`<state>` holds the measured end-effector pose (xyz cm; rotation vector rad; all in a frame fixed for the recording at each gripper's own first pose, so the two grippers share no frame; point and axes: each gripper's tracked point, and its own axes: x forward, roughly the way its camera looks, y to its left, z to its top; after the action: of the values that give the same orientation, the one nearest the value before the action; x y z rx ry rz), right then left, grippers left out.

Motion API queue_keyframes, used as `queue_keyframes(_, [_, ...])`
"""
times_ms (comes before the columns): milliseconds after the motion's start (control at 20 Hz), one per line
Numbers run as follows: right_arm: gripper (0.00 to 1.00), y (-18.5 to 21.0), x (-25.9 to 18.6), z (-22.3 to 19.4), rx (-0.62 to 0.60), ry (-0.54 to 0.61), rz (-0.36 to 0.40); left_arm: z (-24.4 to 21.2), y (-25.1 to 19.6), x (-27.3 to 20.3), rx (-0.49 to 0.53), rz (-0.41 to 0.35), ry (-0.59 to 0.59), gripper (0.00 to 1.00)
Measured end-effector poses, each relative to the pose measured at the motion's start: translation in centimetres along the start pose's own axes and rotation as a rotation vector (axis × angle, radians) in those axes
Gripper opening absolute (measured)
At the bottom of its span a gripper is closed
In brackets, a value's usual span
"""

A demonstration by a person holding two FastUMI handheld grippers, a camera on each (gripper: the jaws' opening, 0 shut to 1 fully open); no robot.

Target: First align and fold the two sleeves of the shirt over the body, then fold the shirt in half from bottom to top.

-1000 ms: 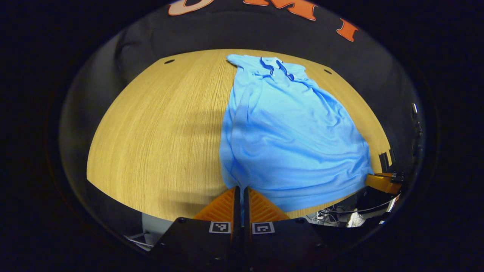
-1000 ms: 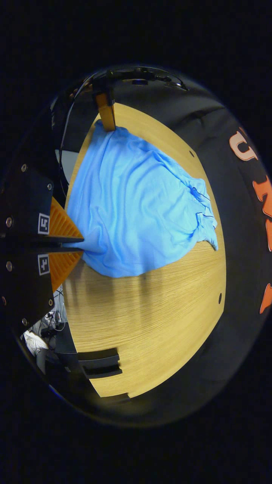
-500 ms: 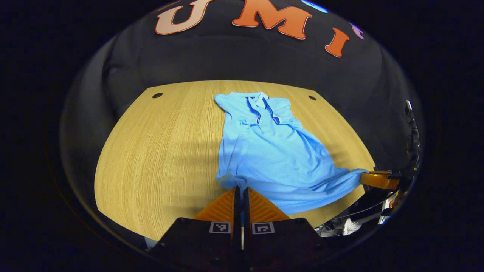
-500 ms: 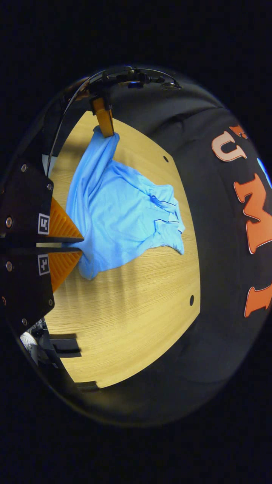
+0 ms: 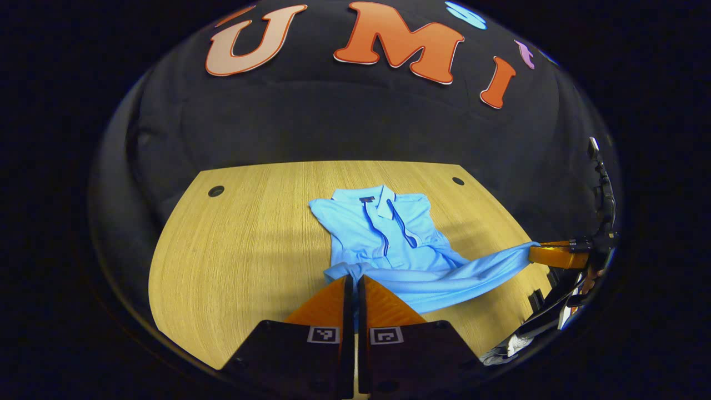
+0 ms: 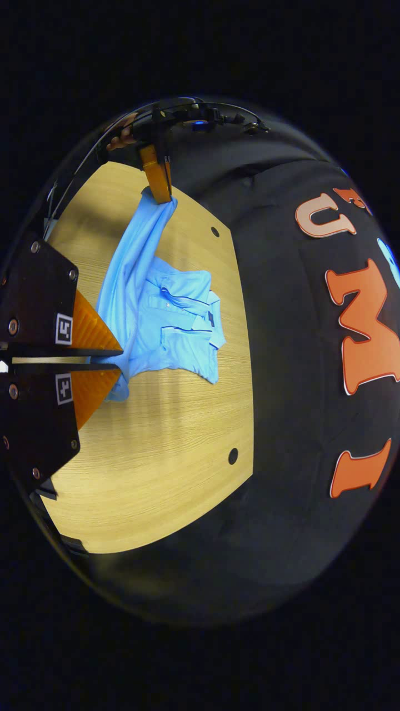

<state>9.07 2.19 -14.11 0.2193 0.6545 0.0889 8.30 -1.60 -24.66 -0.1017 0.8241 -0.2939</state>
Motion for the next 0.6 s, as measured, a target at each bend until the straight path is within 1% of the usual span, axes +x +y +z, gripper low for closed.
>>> queue_keyframes(350, [0.05, -0.2, 6.3, 6.1, -0.007, -0.004, -0.019, 5.5, 3.0, 7.0, 0.030, -0.020, -0.025, 0.06])
queue_keyframes(400, [0.04, -0.3, 7.5, 6.9, -0.007, -0.003, -0.021, 6.0, 3.4, 8.0, 0.043, -0.021, -0.025, 0.07])
queue_keyframes(600, [0.05, -0.4, 12.3, 10.4, -0.023, -0.004, -0.030, 8.0, 4.9, 12.5, 0.111, -0.005, -0.039, 0.06])
